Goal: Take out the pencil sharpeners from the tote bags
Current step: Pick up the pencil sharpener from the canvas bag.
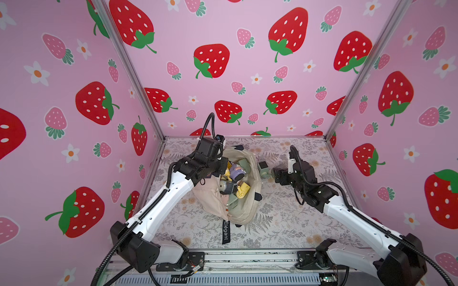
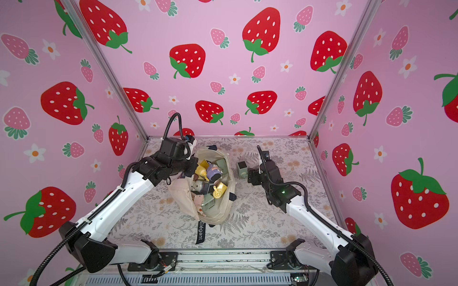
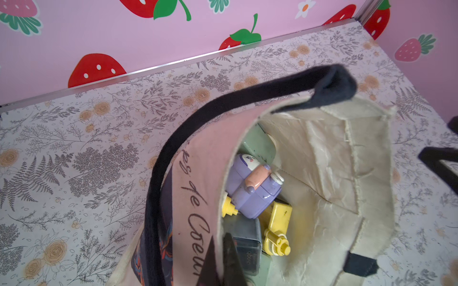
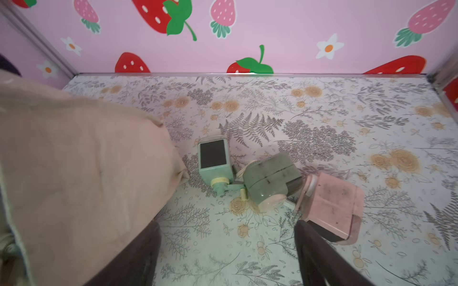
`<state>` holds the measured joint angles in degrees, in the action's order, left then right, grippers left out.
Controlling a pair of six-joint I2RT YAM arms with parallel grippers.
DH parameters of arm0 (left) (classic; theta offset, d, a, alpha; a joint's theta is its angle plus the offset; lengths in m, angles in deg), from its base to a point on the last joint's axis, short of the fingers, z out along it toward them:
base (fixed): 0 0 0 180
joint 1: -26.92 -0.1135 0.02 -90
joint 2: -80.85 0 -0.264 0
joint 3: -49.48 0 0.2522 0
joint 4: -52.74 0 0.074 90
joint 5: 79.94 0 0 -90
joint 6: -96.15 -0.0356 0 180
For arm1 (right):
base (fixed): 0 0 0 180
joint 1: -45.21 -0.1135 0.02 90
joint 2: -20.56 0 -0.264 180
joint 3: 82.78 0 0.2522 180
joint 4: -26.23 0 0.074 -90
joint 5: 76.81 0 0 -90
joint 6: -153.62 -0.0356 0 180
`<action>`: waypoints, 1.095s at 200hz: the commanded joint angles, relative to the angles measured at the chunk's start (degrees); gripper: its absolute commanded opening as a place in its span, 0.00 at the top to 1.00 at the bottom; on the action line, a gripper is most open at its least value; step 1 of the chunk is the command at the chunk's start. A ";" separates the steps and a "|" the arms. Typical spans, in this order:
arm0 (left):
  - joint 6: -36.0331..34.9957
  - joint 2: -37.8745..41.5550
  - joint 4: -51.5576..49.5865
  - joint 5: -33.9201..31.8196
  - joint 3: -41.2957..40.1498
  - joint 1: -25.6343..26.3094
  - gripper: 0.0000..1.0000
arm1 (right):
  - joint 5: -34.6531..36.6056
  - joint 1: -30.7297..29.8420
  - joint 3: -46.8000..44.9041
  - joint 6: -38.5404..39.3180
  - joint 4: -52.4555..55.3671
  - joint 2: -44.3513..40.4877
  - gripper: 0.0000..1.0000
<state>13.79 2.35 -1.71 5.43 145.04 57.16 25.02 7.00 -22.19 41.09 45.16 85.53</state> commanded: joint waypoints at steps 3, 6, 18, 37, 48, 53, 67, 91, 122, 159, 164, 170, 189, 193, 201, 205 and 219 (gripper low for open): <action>3.80 -1.04 -3.56 -0.06 2.51 1.06 1.00 | -7.76 -2.68 -0.25 2.13 -3.94 0.54 0.17; 4.03 -0.98 -3.26 0.29 2.30 1.13 1.00 | -7.98 -3.03 -0.31 2.42 -4.28 0.58 0.17; 5.58 -0.48 -1.27 0.46 0.79 1.14 1.00 | -9.50 -4.40 -1.08 3.54 -6.67 0.58 0.17; 8.31 0.98 2.78 0.23 -2.51 1.09 1.00 | -12.23 -6.29 -1.53 5.38 -9.04 0.78 0.17; 8.77 1.91 5.20 0.23 -4.39 1.13 1.00 | -13.69 -7.64 -2.08 7.04 -11.14 0.84 0.17; 8.85 2.14 6.07 -0.01 -4.98 1.14 1.00 | -14.16 -8.29 -2.26 7.58 -12.05 0.97 0.17; 9.46 2.78 7.44 -2.04 -5.88 1.23 1.00 | -16.47 -9.95 -1.71 9.42 -13.04 2.16 0.17; 9.39 3.59 8.52 -3.18 -6.91 1.31 1.00 | -19.19 -12.16 0.19 11.02 -12.42 4.92 0.17; 8.76 6.22 12.83 -3.84 -11.46 1.44 1.00 | -18.72 -14.36 2.12 13.03 -11.26 8.74 0.16; 7.31 7.47 13.88 -5.70 -12.73 1.62 1.00 | -19.79 -15.14 5.72 14.12 -9.69 15.41 0.16; 7.19 7.69 14.18 -5.62 -12.78 1.60 1.00 | -19.74 -15.13 6.74 14.39 -9.04 17.03 0.16; 7.19 7.87 14.54 -5.28 -12.67 1.62 1.00 | -20.02 -15.21 7.61 14.51 -8.87 18.21 0.15; 6.63 8.43 14.57 -3.73 -12.80 1.71 1.00 | -21.45 -16.17 11.53 16.08 -7.15 22.48 0.15; 6.45 8.64 14.45 -3.52 -12.95 1.68 1.00 | -21.34 -16.70 12.73 16.71 -6.26 23.51 0.14; 6.42 9.08 14.31 -3.67 -13.31 1.84 1.00 | -21.04 -17.56 13.97 17.49 -5.57 24.59 0.13; 6.47 9.42 14.23 -3.92 -13.44 1.83 1.00 | -20.70 -18.21 14.81 18.12 -5.11 25.12 0.12; 6.44 10.62 14.23 -4.08 -14.02 2.01 1.00 | -17.67 -20.13 16.41 19.86 -2.86 25.75 0.10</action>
<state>20.98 10.00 11.95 1.30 131.97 58.45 6.58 -9.35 -9.18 56.35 37.51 109.84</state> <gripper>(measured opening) 0.047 0.880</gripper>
